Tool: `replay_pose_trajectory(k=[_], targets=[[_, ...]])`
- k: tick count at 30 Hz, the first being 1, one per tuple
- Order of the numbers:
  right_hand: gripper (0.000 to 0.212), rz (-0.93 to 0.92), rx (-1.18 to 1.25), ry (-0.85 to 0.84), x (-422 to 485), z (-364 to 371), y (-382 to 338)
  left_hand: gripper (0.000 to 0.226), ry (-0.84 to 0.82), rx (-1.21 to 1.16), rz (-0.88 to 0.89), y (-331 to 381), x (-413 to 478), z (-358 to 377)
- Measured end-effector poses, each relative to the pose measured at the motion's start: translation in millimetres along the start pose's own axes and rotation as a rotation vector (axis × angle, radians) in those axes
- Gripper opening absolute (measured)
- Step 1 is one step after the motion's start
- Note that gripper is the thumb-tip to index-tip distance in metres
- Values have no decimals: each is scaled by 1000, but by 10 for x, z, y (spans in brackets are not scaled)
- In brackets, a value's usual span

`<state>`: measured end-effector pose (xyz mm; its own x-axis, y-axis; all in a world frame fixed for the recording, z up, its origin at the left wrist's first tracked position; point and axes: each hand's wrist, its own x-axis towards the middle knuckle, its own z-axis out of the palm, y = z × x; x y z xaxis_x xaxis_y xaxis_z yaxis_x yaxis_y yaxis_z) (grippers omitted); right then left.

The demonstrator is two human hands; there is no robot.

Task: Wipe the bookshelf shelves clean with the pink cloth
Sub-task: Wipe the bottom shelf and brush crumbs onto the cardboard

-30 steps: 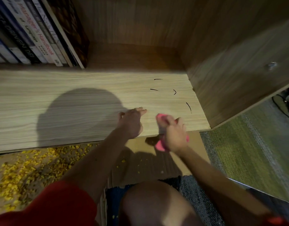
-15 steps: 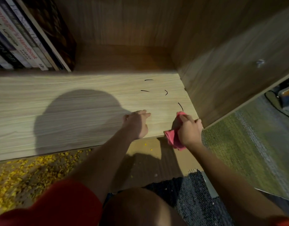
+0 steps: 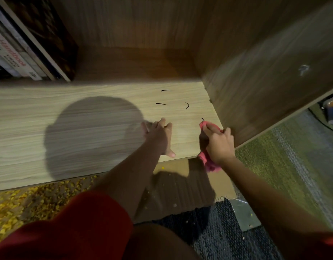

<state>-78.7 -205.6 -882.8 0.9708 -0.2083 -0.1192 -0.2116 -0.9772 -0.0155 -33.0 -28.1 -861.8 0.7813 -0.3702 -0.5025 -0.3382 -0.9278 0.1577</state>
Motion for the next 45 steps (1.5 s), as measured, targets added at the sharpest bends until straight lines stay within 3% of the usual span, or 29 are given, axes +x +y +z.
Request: replay_pose_trajectory(k=[4, 9, 15, 21, 26, 31, 36, 41, 45], targets=[[55, 148, 86, -47, 188, -66, -64, 106, 6, 24, -23, 8, 27, -6], [61, 79, 58, -9, -252, 20, -121, 105, 6, -14, -40, 11, 21, -14], [56, 161, 146, -21, 275, -20, -157, 107, -11, -28, -43, 31, 19, -3], [68, -84, 29, 95, -57, 89, -11, 105, -2, -111, -6, -57, 4, 52], [64, 117, 93, 49, 278, 34, -172, 104, 25, -134, 14, -66, 11, 81], [68, -65, 22, 27, 34, 61, -39, 104, 14, -149, 5, -67, 0, 73], [59, 119, 65, -9, 301, -32, -152, 105, 7, -161, -6, -56, 4, 78], [66, -82, -7, 8, 34, 32, -115, 105, -8, -165, -1, -43, 15, 69], [55, 71, -13, -16, 358, -81, -27, 105, -3, -158, 8, -57, 17, 89]])
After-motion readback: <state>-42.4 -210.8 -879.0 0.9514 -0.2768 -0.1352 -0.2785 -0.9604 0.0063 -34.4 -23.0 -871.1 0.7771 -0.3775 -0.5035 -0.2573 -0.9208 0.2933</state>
